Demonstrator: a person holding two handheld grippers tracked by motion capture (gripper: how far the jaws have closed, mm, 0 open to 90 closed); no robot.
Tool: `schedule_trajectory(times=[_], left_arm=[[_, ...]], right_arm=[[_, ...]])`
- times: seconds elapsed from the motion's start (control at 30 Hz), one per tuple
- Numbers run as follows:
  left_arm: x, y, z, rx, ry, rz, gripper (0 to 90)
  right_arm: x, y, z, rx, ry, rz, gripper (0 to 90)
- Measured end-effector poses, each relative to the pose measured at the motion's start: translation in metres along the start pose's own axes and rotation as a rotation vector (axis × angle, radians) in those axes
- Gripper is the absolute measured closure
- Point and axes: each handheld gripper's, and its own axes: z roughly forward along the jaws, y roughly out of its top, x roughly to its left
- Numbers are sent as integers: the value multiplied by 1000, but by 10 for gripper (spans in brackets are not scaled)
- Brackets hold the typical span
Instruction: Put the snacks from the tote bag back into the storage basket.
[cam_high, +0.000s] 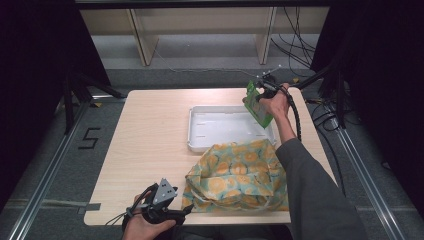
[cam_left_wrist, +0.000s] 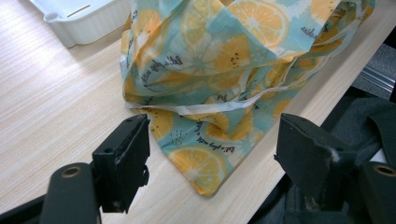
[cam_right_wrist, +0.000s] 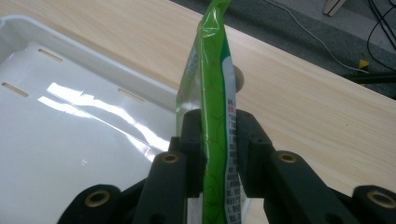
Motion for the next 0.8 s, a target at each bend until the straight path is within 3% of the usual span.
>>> schedule_trajectory(times=[0.13,0.17,0.23,0.4,0.43,0.47,0.53,0.57,0.6,0.63,0.8], left_arm=[[0,1,0,3,-8,13,256],[-1,0,0,1,-7,-15,256],[-1,0,0,5,-7,-8,256],[2,1,-3,35,-11,53,256],[0,1,-1,7,-9,17,256],[-1,0,0,2,-8,12,256],[0,1,-1,14,-9,27,256],[2,1,-3,36,-13,56,256],[2,1,-2,32,-12,51,256],[-1,1,0,4,-8,15,256],[-1,1,0,3,-9,15,256]], right_arm=[[0,1,2,0,-7,-13,751],[1,1,3,-5,-7,5,750],[0,1,3,2,-4,-13,748],[3,0,6,8,-5,11,746],[2,1,7,8,-9,-7,745],[2,0,7,12,-10,-1,745],[2,-1,9,14,-5,-3,744],[2,-1,9,17,-2,4,744],[2,-1,9,17,-2,4,744],[2,-2,10,16,7,9,744],[3,-3,12,23,17,24,744]])
